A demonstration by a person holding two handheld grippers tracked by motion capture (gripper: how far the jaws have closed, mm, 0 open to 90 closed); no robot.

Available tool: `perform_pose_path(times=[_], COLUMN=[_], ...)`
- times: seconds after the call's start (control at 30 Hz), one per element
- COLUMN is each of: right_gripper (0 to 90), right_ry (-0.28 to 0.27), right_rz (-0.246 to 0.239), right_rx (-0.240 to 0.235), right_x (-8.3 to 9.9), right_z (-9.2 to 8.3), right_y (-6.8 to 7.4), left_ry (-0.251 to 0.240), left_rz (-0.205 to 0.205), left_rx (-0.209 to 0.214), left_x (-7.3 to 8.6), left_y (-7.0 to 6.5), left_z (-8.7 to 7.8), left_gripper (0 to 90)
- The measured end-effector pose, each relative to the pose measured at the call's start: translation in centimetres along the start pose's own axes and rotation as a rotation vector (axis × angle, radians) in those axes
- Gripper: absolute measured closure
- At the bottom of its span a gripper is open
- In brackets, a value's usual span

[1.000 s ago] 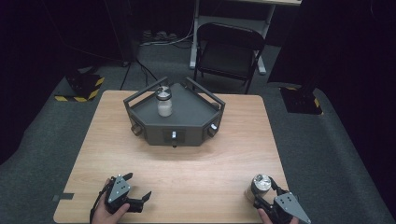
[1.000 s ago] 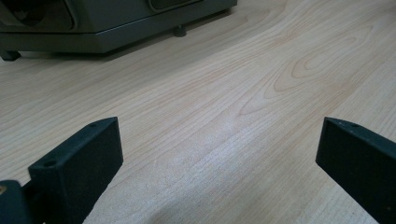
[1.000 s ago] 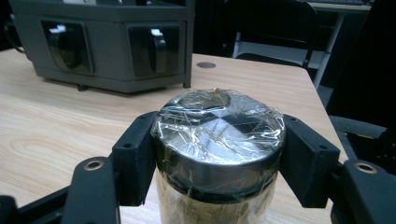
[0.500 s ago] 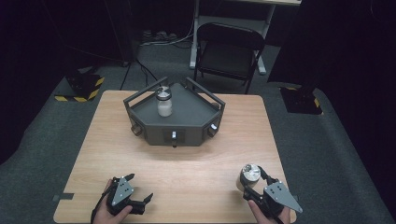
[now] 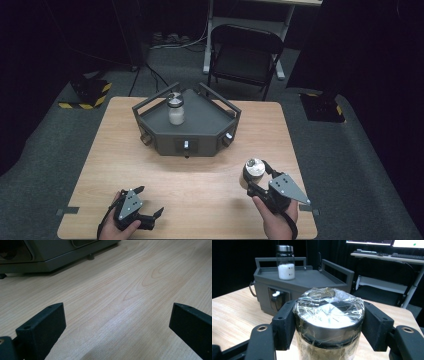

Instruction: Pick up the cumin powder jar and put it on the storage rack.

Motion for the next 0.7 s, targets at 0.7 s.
perform_pose_path(times=[0.7], right_gripper=[35.6], right_ry=[-0.003], right_rz=[-0.002], right_rx=[-0.056], right_x=[-5.4], right_z=[7.1], right_y=[2.0], left_ry=[-0.002], left_rz=[-0.002], left_rx=[0.006], left_x=[0.1], left_y=[-0.1], left_z=[-0.2], left_gripper=[1.0])
Point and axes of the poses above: each handheld gripper's, and its own axes: z roughly forward along the jaws, x roughly out of its underside, y roughly to its left, the point moved 2 cm from there along z, roughly forward along the jaws, and after that the axes turned 10 degrees about x, right-handed, at the moved point
